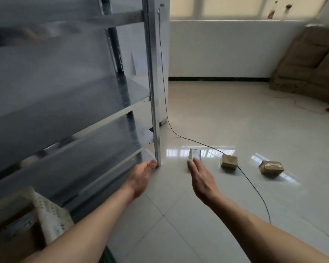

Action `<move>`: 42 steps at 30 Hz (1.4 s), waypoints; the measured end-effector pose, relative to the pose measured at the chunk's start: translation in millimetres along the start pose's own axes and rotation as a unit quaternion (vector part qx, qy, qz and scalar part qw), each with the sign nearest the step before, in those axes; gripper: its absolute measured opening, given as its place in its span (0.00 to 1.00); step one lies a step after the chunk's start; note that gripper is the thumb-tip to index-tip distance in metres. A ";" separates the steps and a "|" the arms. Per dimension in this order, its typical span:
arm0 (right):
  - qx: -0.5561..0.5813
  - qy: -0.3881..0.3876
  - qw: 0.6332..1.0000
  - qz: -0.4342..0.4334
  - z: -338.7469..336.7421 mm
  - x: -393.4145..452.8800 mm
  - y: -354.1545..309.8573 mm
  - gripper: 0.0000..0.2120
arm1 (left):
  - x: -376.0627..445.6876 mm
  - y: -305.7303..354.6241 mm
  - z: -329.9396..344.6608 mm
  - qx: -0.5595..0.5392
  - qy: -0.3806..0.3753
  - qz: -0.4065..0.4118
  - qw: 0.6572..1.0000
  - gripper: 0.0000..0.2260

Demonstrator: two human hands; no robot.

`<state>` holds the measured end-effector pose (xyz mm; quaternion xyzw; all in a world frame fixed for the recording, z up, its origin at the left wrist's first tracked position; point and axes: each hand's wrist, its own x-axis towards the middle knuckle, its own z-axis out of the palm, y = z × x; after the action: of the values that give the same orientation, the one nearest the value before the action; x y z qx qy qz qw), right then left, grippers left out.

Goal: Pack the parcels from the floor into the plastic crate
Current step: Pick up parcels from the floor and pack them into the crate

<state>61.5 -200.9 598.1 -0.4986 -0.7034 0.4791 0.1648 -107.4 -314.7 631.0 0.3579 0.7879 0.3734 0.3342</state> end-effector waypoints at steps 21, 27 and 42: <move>0.033 0.103 0.991 0.077 -173.1 123.1 70.1 0.35 | 162.5 115.2 155.0 0.039 -0.114 0.089 0.989 0.27; 0.027 0.141 0.984 0.107 -204.6 191.1 77.8 0.29 | 244.4 135.6 173.9 0.030 -0.157 0.072 0.984 0.22; 0.021 0.067 0.993 0.099 -261.5 367.8 93.9 0.30 | 382.0 187.3 222.2 0.026 -0.105 0.001 0.994 0.18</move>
<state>133.2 252.5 556.2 -0.5933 -0.6274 0.4733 0.1743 -70.9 160.7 576.4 0.4046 0.7577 0.3134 0.4050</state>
